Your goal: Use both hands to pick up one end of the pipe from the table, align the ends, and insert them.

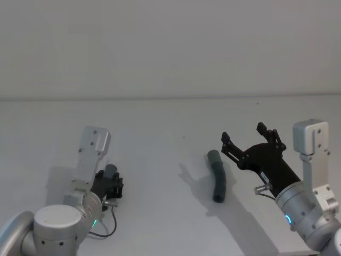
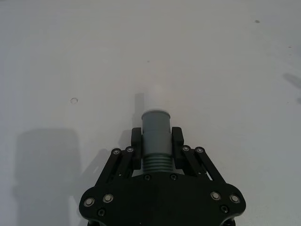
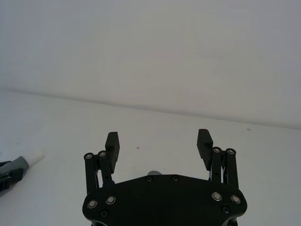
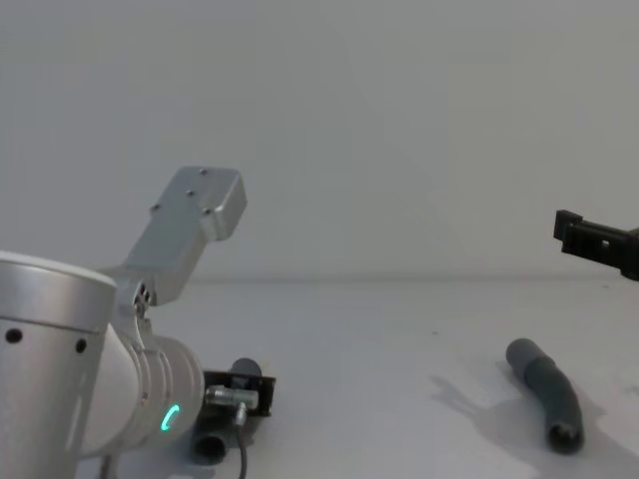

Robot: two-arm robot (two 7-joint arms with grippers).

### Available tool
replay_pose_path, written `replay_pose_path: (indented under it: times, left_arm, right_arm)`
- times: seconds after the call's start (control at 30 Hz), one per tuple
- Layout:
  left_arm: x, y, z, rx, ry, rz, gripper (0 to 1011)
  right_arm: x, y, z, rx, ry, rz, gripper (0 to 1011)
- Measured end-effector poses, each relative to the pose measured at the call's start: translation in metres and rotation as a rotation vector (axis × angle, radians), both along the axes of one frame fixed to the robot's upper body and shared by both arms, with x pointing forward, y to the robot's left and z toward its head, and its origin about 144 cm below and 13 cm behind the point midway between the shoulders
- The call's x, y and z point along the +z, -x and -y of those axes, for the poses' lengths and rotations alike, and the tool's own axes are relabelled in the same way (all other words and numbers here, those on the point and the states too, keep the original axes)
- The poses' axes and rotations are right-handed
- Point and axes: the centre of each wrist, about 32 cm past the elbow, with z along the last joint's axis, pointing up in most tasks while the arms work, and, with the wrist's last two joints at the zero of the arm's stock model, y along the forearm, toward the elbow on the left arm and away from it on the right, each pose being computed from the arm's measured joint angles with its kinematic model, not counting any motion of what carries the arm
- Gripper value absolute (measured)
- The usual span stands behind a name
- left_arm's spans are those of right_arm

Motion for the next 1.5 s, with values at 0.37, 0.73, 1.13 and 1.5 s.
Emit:
replay_pose_path:
  times: [0.37, 0.73, 1.13, 1.5]
  left_arm:
    - [-0.003, -0.007, -0.005, -0.070, -0.005, 0.056, 331]
    - [0.012, -0.023, -0.019, -0.215, -0.004, 0.158, 331]
    - [0.031, -0.042, -0.040, -0.400, -0.011, 0.236, 331]
    - [0.049, -0.058, -0.060, -0.576, -0.018, 0.262, 331]
  right_arm:
    - [0.000, 0.000, 0.000, 0.000, 0.000, 0.000, 1004]
    - [0.000, 0.000, 0.000, 0.000, 0.000, 0.000, 1004]
    - [0.000, 0.000, 0.000, 0.000, 0.000, 0.000, 1004]
    - [0.000, 0.000, 0.000, 0.000, 0.000, 0.000, 1004]
